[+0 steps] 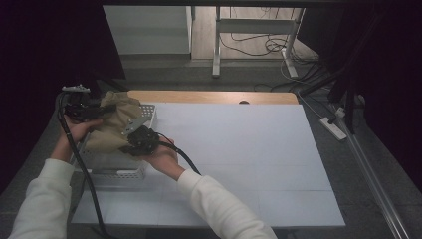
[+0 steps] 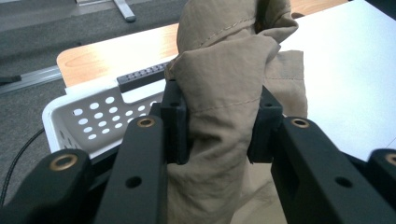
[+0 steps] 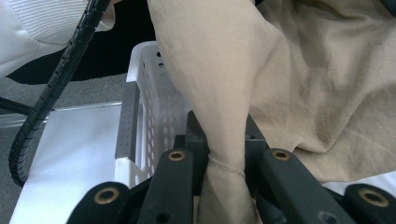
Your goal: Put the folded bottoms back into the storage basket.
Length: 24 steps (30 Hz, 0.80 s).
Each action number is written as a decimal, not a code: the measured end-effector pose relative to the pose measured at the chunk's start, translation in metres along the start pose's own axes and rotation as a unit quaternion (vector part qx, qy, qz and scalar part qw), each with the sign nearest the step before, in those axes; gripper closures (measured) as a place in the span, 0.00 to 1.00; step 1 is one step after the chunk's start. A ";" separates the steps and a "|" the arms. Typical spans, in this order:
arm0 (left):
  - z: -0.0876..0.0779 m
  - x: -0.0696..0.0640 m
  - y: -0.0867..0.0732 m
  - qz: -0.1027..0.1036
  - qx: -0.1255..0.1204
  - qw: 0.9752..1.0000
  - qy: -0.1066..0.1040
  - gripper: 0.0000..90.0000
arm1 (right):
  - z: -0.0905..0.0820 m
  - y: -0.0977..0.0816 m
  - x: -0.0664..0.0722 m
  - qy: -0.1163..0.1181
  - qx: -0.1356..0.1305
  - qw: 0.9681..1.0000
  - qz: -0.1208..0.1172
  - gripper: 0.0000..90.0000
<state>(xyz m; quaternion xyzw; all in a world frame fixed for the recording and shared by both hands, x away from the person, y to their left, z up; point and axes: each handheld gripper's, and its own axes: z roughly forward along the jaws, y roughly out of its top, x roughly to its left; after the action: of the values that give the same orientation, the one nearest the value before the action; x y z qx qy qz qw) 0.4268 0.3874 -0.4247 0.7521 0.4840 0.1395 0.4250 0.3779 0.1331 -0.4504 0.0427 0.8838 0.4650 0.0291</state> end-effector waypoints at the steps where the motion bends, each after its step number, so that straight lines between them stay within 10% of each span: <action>1: 0.001 0.000 0.000 -0.001 0.000 1.000 0.000 0.72 | 0.001 0.000 0.000 0.000 0.000 1.000 0.001 0.87; 11: 0.010 0.001 0.000 -0.009 0.003 1.000 0.016 0.69 | -0.001 -0.002 -0.003 -0.002 0.004 1.000 0.003 0.85; 14: 0.012 0.001 0.003 -0.029 -0.002 0.997 0.067 0.34 | -0.002 -0.003 -0.004 -0.012 -0.011 1.000 0.008 0.59; 24: 0.009 -0.018 0.010 0.009 0.006 0.998 0.063 0.33 | -0.032 -0.014 -0.011 -0.048 -0.034 0.997 0.039 0.35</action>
<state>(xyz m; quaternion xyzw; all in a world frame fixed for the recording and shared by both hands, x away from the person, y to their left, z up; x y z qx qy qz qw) 0.4301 0.3659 -0.4184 0.7490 0.5036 0.1874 0.3875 0.3854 0.0982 -0.4440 0.0988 0.8625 0.4932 0.0551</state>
